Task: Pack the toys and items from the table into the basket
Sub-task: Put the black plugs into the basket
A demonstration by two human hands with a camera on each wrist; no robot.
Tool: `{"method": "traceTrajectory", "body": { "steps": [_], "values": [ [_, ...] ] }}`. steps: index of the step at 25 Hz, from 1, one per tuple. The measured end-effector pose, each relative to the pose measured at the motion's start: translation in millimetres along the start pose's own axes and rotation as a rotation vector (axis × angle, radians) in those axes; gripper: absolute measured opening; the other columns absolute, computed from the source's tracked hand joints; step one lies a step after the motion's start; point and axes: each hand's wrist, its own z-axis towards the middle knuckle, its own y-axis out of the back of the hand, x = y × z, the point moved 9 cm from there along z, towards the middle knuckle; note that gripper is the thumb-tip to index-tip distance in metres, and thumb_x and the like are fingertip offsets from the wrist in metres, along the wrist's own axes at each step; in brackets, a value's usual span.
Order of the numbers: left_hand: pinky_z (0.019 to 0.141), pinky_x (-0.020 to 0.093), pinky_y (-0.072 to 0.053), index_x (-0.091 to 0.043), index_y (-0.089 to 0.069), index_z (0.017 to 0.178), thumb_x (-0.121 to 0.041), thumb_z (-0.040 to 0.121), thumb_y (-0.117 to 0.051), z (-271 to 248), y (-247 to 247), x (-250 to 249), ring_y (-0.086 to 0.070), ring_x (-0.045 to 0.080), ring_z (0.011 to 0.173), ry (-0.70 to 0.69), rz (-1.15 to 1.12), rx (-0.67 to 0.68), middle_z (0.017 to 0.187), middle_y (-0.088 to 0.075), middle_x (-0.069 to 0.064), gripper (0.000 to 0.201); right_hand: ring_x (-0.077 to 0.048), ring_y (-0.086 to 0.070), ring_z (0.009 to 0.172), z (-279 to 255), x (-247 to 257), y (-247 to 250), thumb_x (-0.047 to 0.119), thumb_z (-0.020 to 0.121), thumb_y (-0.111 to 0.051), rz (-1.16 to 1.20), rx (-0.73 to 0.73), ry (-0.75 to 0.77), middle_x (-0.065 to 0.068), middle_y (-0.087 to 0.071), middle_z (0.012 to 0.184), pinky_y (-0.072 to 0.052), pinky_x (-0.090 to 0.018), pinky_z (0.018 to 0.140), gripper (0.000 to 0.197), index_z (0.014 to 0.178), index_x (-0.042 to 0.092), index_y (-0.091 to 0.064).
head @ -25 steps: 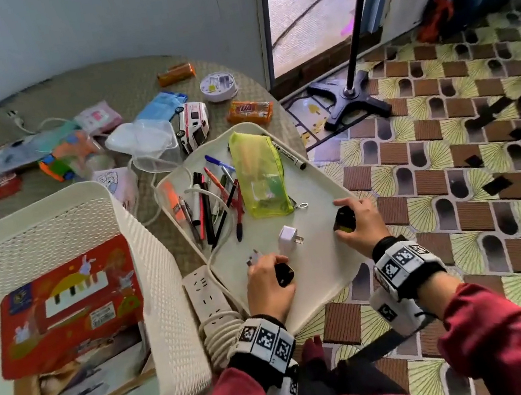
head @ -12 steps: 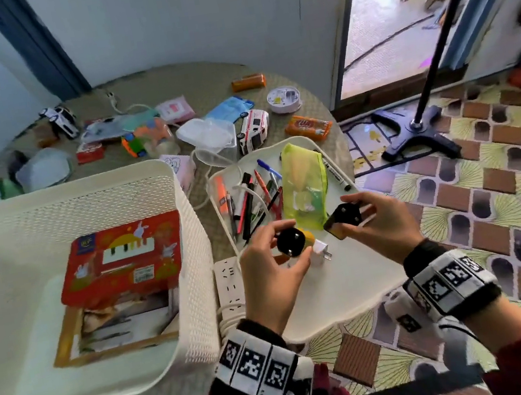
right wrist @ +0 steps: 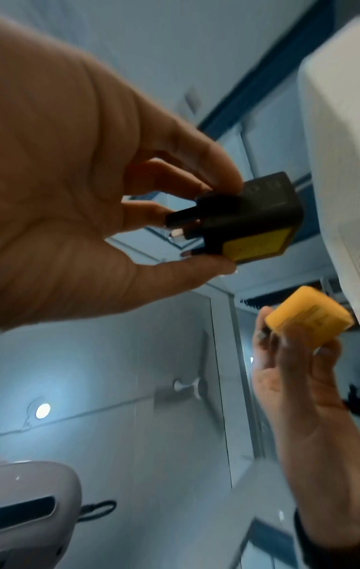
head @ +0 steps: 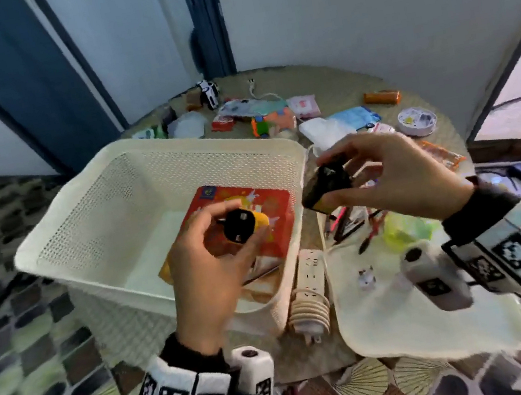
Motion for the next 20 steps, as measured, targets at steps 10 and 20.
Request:
{"method": "traceTrajectory", "body": {
  "steps": [10,20],
  "values": [
    [0.075,0.014,-0.048,-0.022,-0.069,0.097,-0.014,0.067,-0.085,59,118,90,-0.063,0.001,0.08,0.088,0.125,-0.174,0.093,-0.069,-0.012,0.035,-0.001,-0.061,0.076,110,110,-123,0.023,0.068,-0.082,-0.202,0.433,0.314,0.012,-0.065,0.097,-0.05,-0.013,0.066,0.037,0.102,0.026,-0.066],
    [0.08,0.019,-0.048,-0.023,-0.068,0.1,-0.028,0.068,-0.084,105,161,187,-0.063,0.008,0.087,0.228,0.371,-0.043,0.101,-0.067,-0.009,0.036,-0.02,-0.056,0.093,127,51,-326,0.015,0.071,-0.077,-0.475,0.968,0.322,-0.006,-0.063,0.102,-0.044,-0.029,0.079,0.037,0.104,0.011,-0.062]
  ]
}}
